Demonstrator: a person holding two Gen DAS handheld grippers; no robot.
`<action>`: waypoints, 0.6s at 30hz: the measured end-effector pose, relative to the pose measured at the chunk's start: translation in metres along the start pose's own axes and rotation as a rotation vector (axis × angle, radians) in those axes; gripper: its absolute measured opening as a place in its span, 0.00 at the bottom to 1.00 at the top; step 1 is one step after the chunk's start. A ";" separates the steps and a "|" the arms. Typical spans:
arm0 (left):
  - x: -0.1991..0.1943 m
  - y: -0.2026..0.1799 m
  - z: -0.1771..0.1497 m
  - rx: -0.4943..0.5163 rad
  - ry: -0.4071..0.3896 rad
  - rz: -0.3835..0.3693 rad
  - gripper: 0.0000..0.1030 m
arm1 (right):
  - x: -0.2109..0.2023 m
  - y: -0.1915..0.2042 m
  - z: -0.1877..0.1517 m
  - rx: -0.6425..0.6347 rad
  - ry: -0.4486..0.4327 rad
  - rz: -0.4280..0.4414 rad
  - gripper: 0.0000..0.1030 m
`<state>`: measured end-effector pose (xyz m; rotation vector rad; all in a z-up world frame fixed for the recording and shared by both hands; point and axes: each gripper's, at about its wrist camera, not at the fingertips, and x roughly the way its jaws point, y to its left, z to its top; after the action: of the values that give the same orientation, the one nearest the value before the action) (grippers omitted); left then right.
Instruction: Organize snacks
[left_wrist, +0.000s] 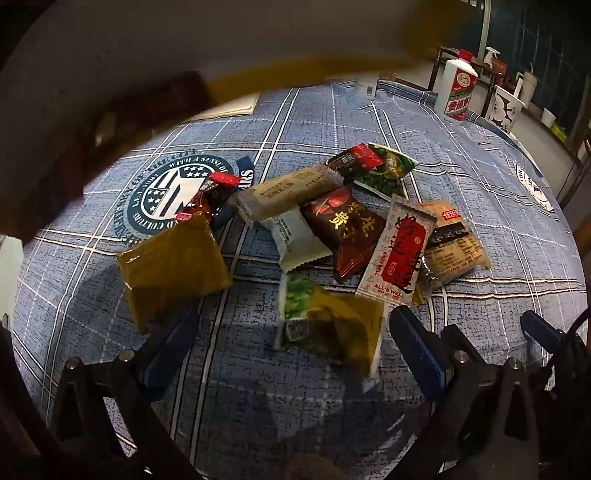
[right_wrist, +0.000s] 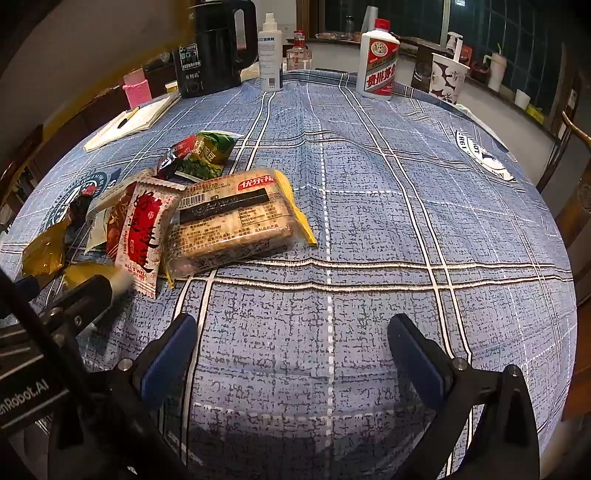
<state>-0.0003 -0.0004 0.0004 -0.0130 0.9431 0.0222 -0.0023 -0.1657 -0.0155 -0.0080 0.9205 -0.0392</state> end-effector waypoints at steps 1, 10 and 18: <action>0.000 0.000 0.000 0.001 0.003 0.002 1.00 | 0.000 0.000 0.000 0.000 0.001 0.000 1.00; -0.006 0.000 0.005 -0.010 0.022 -0.002 1.00 | 0.000 0.000 0.000 0.000 0.000 -0.001 1.00; -0.010 -0.002 0.007 -0.011 0.030 0.006 1.00 | 0.000 0.000 0.000 0.000 0.000 -0.001 1.00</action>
<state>-0.0007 -0.0025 0.0125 -0.0206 0.9730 0.0326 -0.0024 -0.1657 -0.0153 -0.0088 0.9207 -0.0396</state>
